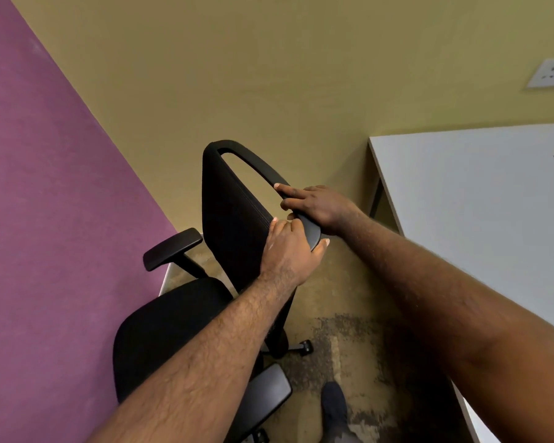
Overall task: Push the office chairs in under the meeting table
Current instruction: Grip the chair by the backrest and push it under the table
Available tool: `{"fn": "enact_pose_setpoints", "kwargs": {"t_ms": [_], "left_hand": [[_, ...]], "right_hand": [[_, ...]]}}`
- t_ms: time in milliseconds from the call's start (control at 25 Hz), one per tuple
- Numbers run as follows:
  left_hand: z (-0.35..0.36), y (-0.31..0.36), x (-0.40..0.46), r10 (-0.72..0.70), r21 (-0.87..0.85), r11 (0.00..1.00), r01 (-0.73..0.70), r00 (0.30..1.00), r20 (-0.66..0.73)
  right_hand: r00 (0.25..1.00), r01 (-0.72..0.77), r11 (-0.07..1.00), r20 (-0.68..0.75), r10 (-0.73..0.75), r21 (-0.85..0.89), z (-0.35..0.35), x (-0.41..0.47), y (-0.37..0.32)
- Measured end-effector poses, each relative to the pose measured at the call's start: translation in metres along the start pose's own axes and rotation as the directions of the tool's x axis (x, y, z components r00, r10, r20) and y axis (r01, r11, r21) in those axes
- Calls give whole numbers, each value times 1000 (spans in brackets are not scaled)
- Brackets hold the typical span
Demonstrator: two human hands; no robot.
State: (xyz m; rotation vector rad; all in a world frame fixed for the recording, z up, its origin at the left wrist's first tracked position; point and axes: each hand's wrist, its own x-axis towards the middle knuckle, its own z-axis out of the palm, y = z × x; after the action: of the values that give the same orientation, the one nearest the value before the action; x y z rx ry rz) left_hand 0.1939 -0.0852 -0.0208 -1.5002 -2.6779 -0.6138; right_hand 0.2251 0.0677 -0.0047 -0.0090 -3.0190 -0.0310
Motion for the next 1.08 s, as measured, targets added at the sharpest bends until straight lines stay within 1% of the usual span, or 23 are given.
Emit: {"fn": "enact_pose_setpoints", "kwargs": {"t_ms": [320, 440, 520, 600, 720, 840, 880, 960, 1040, 1080], "left_hand": [[-14, -3, -54, 170, -2, 985, -170, 982, 87], [-22, -3, -64, 174, 22, 984, -177, 978, 112], [-28, 1, -68, 146, 72, 985, -156, 981, 128], [-33, 9, -67, 77, 94, 991, -92, 986, 150], [-40, 24, -56, -99, -60, 992, 114, 971, 218], [-44, 37, -35, -176, -188, 954, 232, 947, 270], [-44, 40, -27, -216, -241, 923, 299, 923, 318], [-41, 41, -11, -307, -322, 829, 457, 854, 420], [-36, 41, -1, -368, -363, 750, 553, 805, 465], [-32, 40, 3, -391, -388, 718, 577, 796, 462]], "right_hand": [[990, -141, 990, -29, 140, -28, -4, -51, -56], [988, -152, 987, -21, 152, -47, -6, -59, -68], [989, -143, 985, 28, 147, -94, -8, -60, -70], [987, -128, 976, 74, 143, -178, -12, -57, -64], [988, -117, 964, 72, 138, -239, -19, -42, -50], [991, -97, 953, 57, 118, -288, -24, -18, -34], [993, -87, 952, 53, 107, -293, -25, -9, -29], [995, -58, 962, 59, 76, -268, -25, 9, -19], [996, -20, 967, 80, 42, -254, -20, 24, -10], [996, -4, 969, 90, 27, -248, -17, 32, -5]]}}
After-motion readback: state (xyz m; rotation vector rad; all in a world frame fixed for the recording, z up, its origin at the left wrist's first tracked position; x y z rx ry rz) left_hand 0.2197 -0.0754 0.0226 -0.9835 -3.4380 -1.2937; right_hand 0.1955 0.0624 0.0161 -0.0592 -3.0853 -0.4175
